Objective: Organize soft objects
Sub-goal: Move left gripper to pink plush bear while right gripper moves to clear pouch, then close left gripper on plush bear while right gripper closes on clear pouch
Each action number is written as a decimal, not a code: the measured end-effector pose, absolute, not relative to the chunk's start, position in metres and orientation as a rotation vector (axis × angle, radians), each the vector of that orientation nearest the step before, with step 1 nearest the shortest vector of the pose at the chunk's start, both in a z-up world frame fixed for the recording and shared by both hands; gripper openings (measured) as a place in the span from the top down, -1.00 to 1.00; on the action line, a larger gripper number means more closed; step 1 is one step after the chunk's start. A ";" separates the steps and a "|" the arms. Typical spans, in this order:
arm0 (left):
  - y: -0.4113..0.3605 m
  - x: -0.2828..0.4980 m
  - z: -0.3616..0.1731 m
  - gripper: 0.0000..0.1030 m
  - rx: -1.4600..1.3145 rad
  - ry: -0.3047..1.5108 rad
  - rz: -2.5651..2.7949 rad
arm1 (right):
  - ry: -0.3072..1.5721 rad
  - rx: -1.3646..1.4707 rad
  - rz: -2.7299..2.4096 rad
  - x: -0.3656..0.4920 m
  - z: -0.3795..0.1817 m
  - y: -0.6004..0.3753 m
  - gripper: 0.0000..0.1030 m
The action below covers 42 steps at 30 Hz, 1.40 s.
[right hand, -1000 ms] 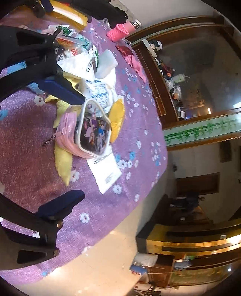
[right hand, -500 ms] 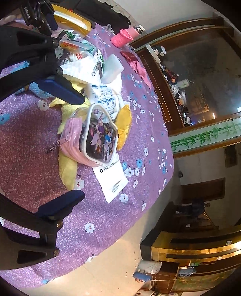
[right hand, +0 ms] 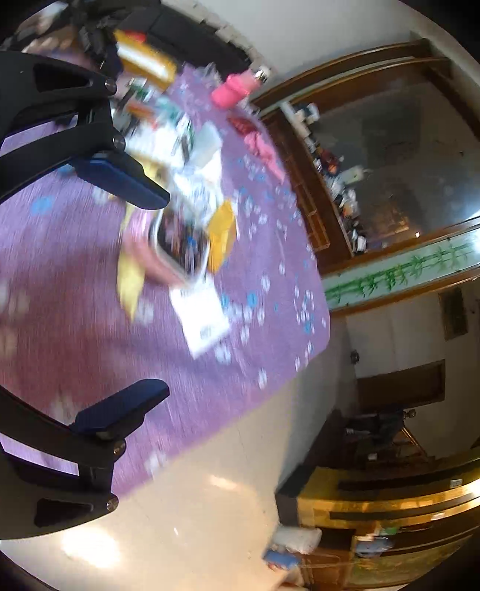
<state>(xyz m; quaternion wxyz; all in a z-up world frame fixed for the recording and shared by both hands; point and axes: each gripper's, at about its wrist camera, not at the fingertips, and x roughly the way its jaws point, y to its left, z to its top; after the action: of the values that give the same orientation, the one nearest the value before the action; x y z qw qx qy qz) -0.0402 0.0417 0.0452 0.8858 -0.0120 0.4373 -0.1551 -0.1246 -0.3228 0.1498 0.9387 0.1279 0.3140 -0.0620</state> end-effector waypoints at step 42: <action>0.021 -0.001 0.014 0.34 -0.064 0.988 -0.380 | 0.931 0.220 0.021 -0.033 0.145 -0.287 -0.80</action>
<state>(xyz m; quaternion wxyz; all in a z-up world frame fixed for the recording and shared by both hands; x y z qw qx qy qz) -0.0011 0.0211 0.0140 0.8626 -0.0306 0.4713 -0.1814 -0.0334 -0.2868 0.1448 0.8877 0.1056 0.4481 0.0099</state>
